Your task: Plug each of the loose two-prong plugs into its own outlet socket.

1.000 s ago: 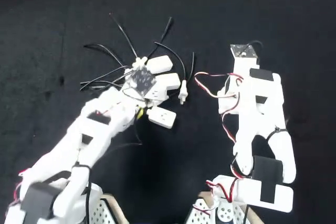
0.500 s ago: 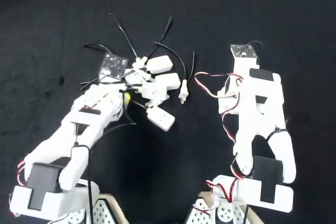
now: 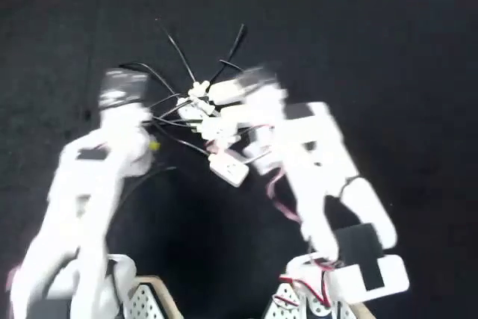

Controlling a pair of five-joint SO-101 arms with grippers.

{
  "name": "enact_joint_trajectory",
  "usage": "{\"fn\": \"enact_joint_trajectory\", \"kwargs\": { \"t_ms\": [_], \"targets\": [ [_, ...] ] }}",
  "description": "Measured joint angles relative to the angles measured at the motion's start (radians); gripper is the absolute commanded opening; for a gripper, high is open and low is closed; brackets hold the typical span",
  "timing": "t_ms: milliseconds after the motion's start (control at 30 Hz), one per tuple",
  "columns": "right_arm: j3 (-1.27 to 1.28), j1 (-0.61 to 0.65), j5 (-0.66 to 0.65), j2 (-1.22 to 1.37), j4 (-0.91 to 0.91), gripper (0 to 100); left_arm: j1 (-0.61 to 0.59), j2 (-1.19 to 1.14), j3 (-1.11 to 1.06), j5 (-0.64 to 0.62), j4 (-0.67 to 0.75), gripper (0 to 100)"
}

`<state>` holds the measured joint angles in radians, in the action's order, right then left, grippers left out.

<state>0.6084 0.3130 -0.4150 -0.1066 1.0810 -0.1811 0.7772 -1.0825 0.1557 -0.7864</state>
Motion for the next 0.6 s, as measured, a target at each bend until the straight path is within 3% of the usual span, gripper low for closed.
{"fn": "enact_joint_trajectory", "kwargs": {
  "t_ms": [233,433,600],
  "targets": [
    [0.041,0.203,-0.094,0.0,-0.158,17.8,-0.275,0.565,-0.261,0.163,-0.124,19],
    [0.094,0.226,-0.143,0.031,-0.264,17.5,-0.45,0.974,-0.526,0.321,-0.221,19],
    [0.043,0.229,-0.169,0.103,-0.252,17.4,-0.474,1.002,-0.589,0.358,-0.245,19]
  ]
}}
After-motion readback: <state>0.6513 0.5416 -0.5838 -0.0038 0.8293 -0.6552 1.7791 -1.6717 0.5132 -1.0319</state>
